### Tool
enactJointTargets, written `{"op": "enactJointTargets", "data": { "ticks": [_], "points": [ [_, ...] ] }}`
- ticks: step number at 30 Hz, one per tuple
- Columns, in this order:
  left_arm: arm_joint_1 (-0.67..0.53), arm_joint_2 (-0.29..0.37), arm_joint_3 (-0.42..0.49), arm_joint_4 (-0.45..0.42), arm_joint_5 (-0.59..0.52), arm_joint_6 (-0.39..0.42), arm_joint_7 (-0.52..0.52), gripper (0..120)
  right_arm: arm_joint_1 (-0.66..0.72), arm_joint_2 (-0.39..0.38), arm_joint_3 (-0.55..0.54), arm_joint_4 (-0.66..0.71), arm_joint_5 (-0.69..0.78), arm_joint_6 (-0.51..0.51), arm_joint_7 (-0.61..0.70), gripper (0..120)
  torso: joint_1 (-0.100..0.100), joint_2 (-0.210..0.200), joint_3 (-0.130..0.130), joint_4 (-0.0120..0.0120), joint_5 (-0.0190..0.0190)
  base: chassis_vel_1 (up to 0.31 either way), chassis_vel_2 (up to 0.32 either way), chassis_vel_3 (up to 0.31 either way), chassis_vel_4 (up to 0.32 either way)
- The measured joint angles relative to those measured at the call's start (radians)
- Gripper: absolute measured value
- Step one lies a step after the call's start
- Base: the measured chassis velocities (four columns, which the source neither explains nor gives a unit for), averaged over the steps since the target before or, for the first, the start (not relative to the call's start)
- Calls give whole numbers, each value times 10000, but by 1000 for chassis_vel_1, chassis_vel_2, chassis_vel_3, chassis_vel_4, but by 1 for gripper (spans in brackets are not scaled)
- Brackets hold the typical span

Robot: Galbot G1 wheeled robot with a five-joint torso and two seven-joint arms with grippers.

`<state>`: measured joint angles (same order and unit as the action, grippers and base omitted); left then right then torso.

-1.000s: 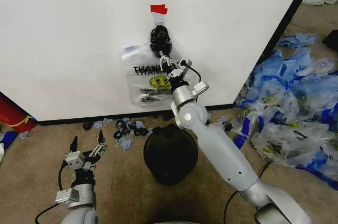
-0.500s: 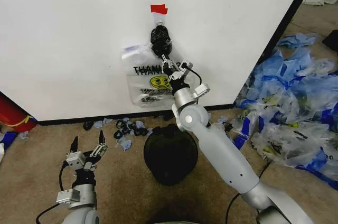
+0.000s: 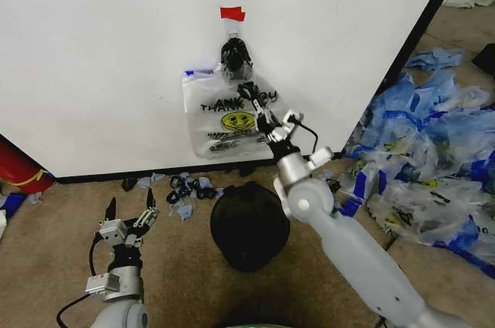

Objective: Pick up the garbage bag from the wall and place it over the trash bin.

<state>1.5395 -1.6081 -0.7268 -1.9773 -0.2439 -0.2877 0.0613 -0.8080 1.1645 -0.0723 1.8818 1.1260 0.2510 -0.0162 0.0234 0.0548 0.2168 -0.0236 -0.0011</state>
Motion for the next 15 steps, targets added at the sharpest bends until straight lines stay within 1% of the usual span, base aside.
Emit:
{"op": "enactJointTargets", "data": {
  "ticks": [3,4,5,8,15],
  "points": [
    [-21,2,26,21,-2,0,0,99,-586,-253,6,426,-151,53,-57,0,0,0,0,1,0,0,0,0,0],
    [-21,2,26,21,-2,0,0,99,-586,-253,6,426,-151,53,-57,0,0,0,0,1,0,0,0,0,0],
    [-30,7,35,24,-9,0,0,99,-757,-328,6,542,-205,62,-75,0,0,0,0,-2,0,0,0,0,0],
    [-50,33,56,48,-33,-11,0,99,-1201,-482,-19,811,-416,127,-105,0,0,0,0,1,-1,0,0,0,0],
    [-66,101,84,84,-77,-61,0,99,-1744,-729,-158,1156,-686,225,-172,0,0,0,0,1,-1,0,0,0,0]
  ]
}}
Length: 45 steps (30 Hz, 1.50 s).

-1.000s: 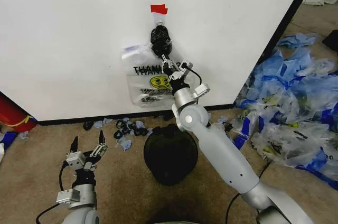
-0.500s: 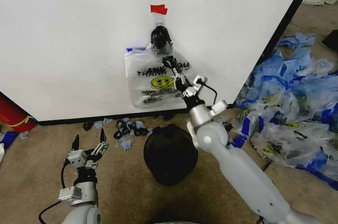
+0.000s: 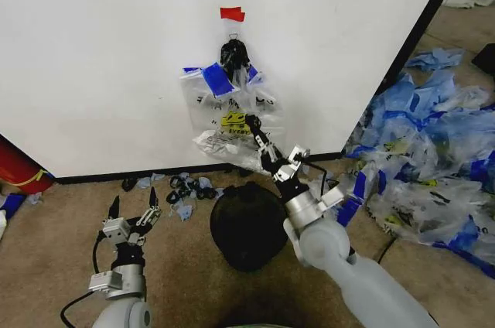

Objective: Pick up the garbage bag from the wall and place it over the trash bin.

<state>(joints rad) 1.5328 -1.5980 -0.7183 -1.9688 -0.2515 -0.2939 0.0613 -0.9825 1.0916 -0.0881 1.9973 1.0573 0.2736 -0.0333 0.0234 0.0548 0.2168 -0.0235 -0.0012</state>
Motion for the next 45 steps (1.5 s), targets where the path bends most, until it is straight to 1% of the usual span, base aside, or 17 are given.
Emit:
{"op": "enactJointTargets", "data": {
  "ticks": [9,15,19,22,26,30,33,40,45],
  "points": [
    [-17,183,-15,11,-155,-22,-22,99,-730,-394,-102,420,-386,228,-126,0,0,0,1,0,0,0,0,0,0],
    [-30,396,-38,21,-299,-23,-54,99,-1708,-812,194,1004,-704,449,-264,0,0,0,1,-1,0,0,0,0,0],
    [-51,495,-44,40,-361,-23,-65,99,-2165,-935,356,1227,-885,635,-325,0,0,0,1,-2,0,0,0,0,0],
    [-66,561,-46,41,-407,-23,-82,99,-2533,-963,494,1399,-1003,832,-345,0,0,0,1,-1,-1,0,0,0,0],
    [-54,577,-65,38,-424,-22,-93,99,-2665,-963,506,1434,-1097,974,-375,0,0,0,0,-3,0,0,0,0,0],
    [108,566,-211,-55,-473,-87,-185,99,-2957,-949,396,1434,-1298,1462,-699,0,0,-2,1,2,-1,0,0,0,0],
    [123,588,-227,-88,-498,-89,-195,99,-3166,-964,431,1466,-1400,1566,-790,0,0,-2,0,-3,0,0,0,0,0],
    [171,619,-238,-113,-535,-92,-200,99,-3432,-939,577,1469,-1762,1741,-855,0,0,-2,1,0,-1,0,0,0,0],
    [214,633,-228,-160,-552,-92,-201,99,-3783,-833,930,1478,-2115,1925,-1030,0,0,-1,1,-1,0,0,0,0,0]
  ]
}}
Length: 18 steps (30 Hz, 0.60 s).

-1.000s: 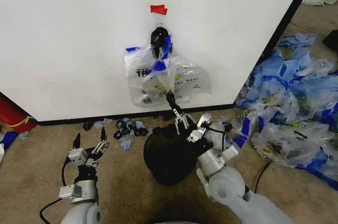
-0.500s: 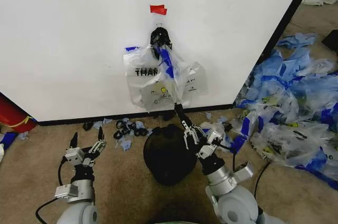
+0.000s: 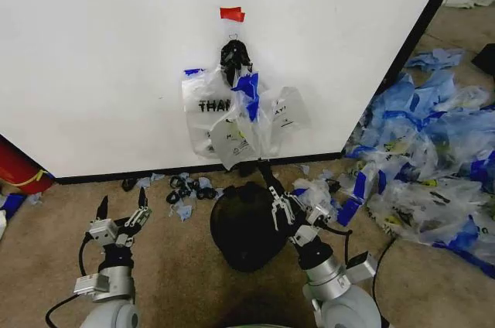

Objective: Pick up the garbage bag from the wall and place it over the trash bin.

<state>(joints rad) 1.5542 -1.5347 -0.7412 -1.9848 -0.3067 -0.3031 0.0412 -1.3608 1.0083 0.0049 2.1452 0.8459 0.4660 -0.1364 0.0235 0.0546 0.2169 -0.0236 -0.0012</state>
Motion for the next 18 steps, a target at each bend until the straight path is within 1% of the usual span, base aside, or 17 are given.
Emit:
{"op": "enactJointTargets", "data": {
  "ticks": [6,12,18],
  "points": [
    [10,76,-6,-22,-78,-2,-1,99,-550,34,138,278,-159,96,-52,0,0,0,0,0,-1,0,0,0,0],
    [47,210,-28,-48,-225,-33,0,99,-1368,-47,291,356,-640,461,-116,0,0,0,0,-1,-1,0,0,0,0],
    [76,299,-35,-54,-293,-82,2,99,-1938,99,534,495,-1032,703,-178,0,0,0,0,0,0,0,0,0,0]
  ]
}}
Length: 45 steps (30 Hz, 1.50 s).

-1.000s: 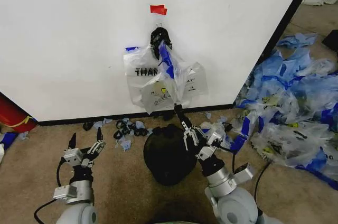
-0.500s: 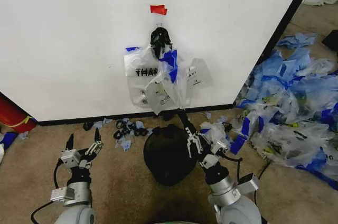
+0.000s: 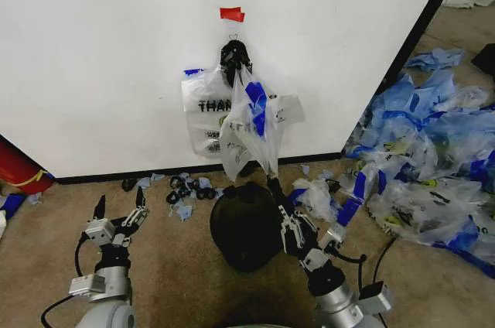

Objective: Pick up the garbage bag from the wall and place it over the trash bin.

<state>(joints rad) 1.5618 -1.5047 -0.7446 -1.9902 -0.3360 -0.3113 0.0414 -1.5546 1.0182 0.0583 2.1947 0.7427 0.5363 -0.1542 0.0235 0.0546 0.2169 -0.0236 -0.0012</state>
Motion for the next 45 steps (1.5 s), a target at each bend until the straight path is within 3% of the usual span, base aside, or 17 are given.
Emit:
{"op": "enactJointTargets", "data": {
  "ticks": [28,36,39,45],
  "points": [
    [-105,314,-20,206,-267,-146,1,99,-2862,997,610,-80,-1841,1947,-370,0,0,0,0,0,0,0,0,0,0],
    [-158,519,-22,298,-403,-145,-1,99,-3114,1311,748,-347,-2319,2654,-472,0,0,0,0,1,-13,0,0,0,0],
    [-168,574,-27,337,-444,-144,-4,99,-3149,1397,858,-489,-2384,2861,-635,0,0,0,0,0,1,0,0,0,0],
    [-213,578,0,433,-449,-144,-6,99,-2655,1379,660,-641,-2334,2428,-428,0,0,1,0,-2,9,0,0,0,0]
  ]
}}
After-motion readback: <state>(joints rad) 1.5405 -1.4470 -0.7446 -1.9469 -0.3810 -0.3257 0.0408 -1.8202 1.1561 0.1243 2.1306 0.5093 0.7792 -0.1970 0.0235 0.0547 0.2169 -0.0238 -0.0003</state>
